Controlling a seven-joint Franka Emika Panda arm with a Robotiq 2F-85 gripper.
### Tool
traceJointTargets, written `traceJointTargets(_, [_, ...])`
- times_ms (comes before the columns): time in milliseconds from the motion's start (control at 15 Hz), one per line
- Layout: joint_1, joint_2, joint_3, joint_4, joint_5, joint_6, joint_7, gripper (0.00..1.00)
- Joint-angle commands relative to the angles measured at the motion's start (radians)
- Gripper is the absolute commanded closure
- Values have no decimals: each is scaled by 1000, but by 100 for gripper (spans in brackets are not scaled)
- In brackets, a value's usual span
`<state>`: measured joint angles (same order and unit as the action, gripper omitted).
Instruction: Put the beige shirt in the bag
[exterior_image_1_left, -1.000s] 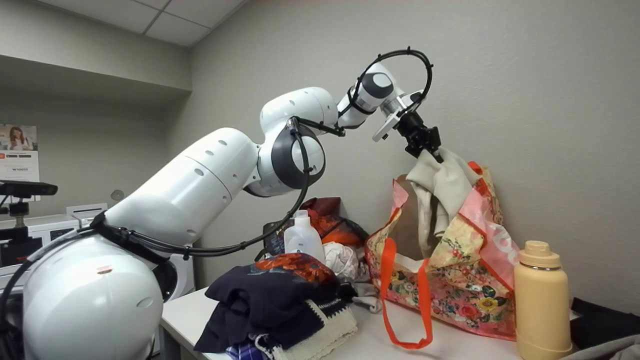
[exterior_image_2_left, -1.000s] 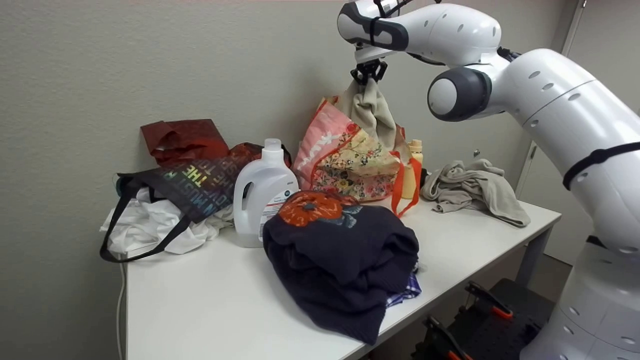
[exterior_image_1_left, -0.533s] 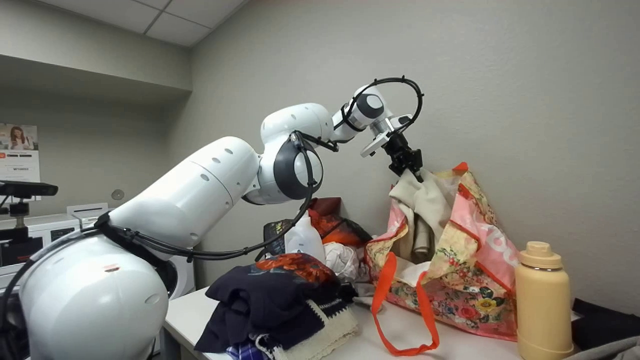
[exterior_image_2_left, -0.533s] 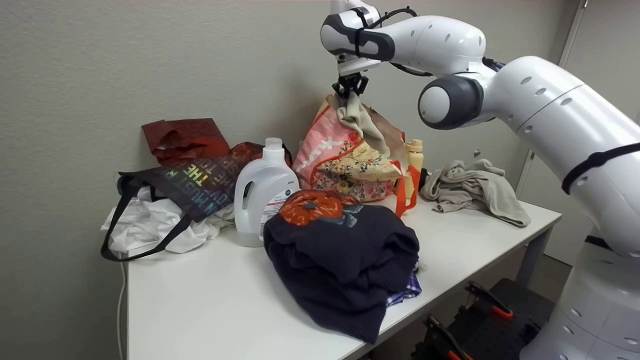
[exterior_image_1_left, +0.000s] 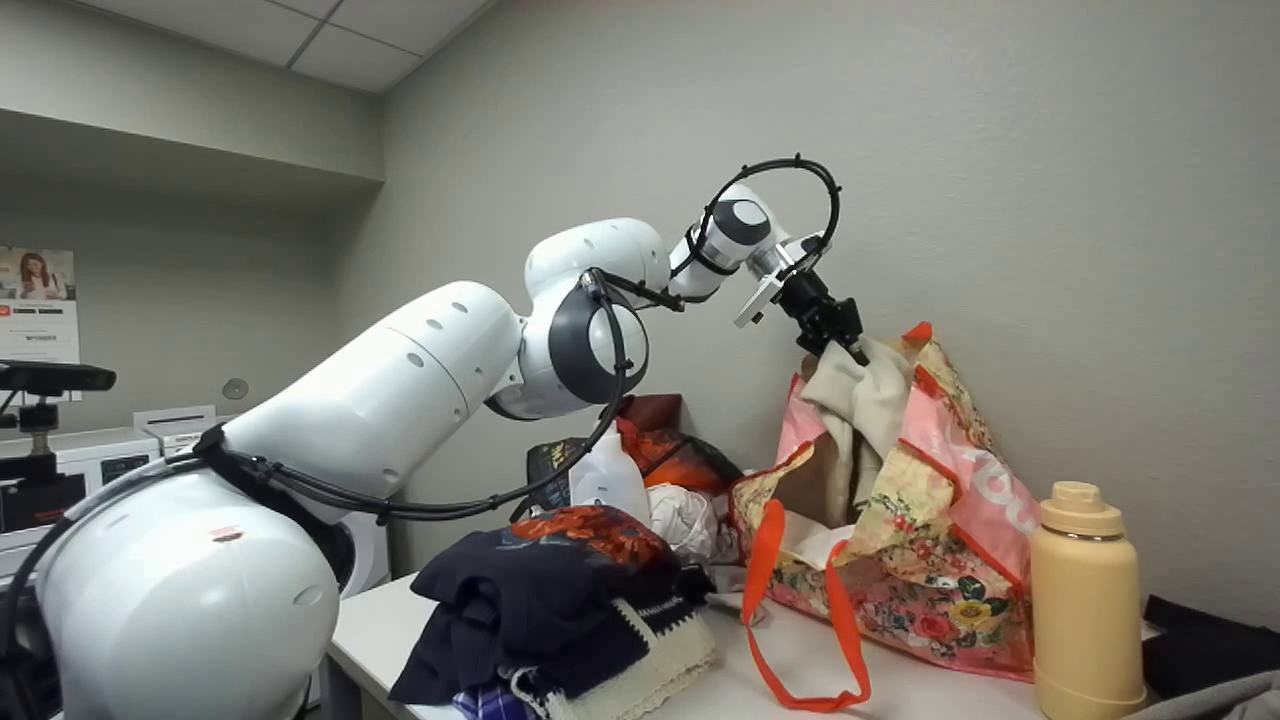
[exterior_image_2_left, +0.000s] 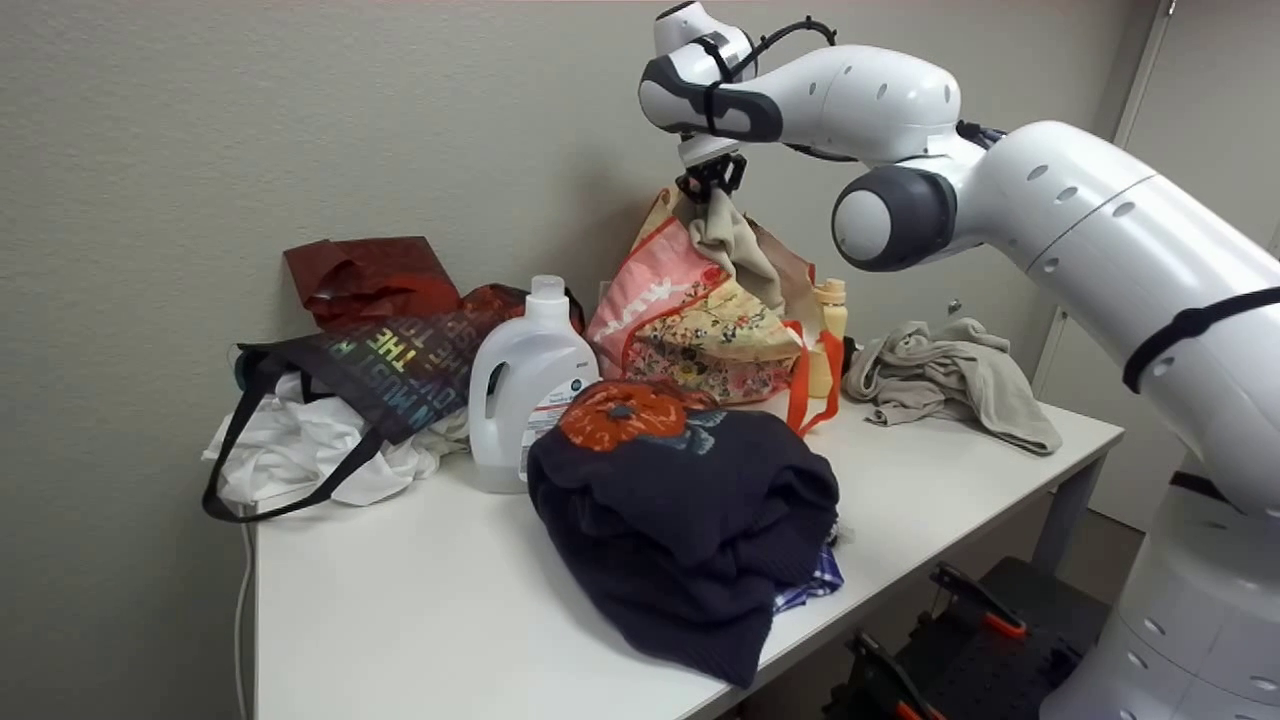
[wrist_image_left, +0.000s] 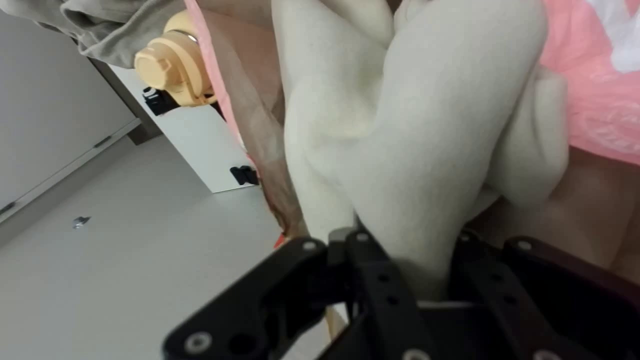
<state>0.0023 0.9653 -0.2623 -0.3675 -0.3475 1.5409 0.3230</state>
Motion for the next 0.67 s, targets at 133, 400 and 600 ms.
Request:
traceJointTargets(133, [1,-22,-60,4,-36,55,113,94])
traceJointTargets(400, [-11,-7,-43,4,-10,65,127,94])
traceJointTargets(600, [-25,9,-5,2,32,126,97,93])
